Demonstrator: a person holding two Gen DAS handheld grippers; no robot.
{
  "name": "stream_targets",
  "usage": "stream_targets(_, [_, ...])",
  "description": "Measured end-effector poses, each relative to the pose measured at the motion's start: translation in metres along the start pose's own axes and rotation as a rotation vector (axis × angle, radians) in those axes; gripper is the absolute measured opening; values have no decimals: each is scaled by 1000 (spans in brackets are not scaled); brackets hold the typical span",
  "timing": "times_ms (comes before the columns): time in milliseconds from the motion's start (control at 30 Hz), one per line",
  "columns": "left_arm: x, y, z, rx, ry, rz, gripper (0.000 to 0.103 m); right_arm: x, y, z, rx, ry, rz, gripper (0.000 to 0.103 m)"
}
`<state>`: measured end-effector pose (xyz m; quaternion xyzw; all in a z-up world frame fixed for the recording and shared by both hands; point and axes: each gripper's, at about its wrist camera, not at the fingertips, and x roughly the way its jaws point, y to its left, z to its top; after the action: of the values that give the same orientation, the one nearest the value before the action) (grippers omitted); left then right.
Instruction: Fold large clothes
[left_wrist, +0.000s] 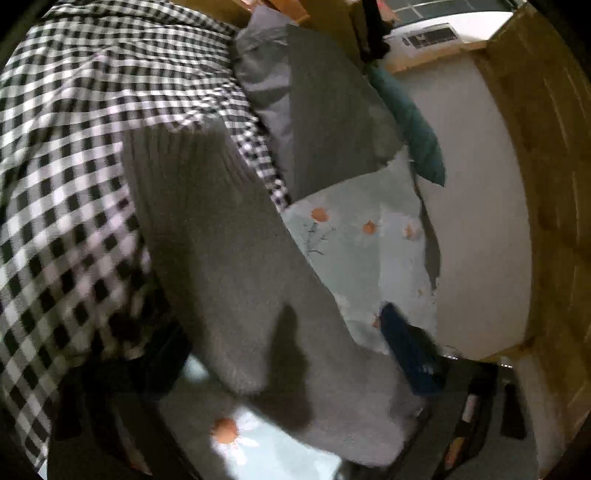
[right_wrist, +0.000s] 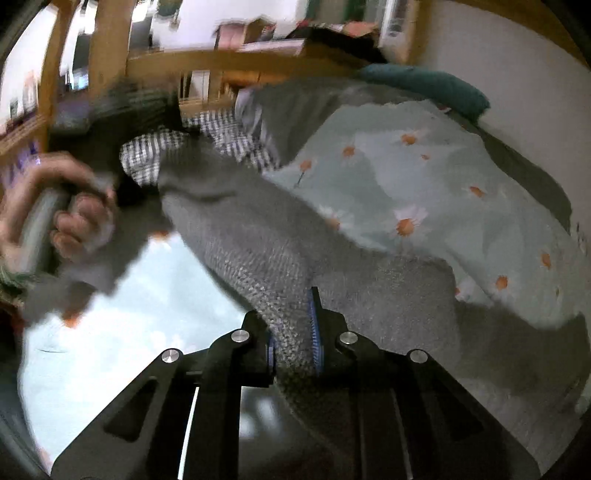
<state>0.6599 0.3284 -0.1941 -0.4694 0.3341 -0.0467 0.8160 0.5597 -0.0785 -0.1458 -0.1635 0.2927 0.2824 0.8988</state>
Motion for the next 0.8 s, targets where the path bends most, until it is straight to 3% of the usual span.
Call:
stream_targets(33, [-3, 4, -2, -20, 2, 10, 49, -6, -2, -2, 5, -9, 5, 15])
stream_targets(67, [-1, 10, -3, -48, 13, -9, 41, -14, -3, -6, 12, -16, 12, 15])
stream_targets(133, [1, 14, -3, -80, 20, -66, 13, -16, -2, -14, 13, 11, 19, 15])
stream_targets(167, [1, 13, -3, -88, 22, -115, 9, -14, 0, -18, 7, 28, 17, 15])
stream_targets(267, [-9, -6, -9, -11, 0, -146, 7, -8, 3, -29, 12, 80, 35, 19])
stream_targets(333, [-14, -28, -14, 88, -29, -140, 7, -14, -4, -36, 84, 93, 88, 29])
stream_targets(367, [-17, -43, -19, 158, -40, -138, 7, -20, -10, -38, 137, 89, 139, 47])
stream_targets(400, [-18, -56, -25, 219, -47, -128, 6, -27, -16, -39, 177, 75, 181, 83])
stream_targets(433, [-19, -70, -32, 286, -54, -110, 6, -46, -27, -41, 253, 22, 261, 99])
stream_targets(533, [-12, -106, -63, 470, -47, -63, 6, -88, -57, -41, 400, -63, 372, 100])
stream_targets(600, [-2, -131, -93, 608, -22, -53, 6, -107, -77, -38, 459, -85, 375, 100])
stream_targets(700, [9, -161, -144, 819, 6, -25, 7, -116, -107, -25, 564, -54, 391, 100])
stream_targets(800, [25, -173, -193, 917, 82, -27, 6, -97, -130, -10, 703, -17, 493, 100])
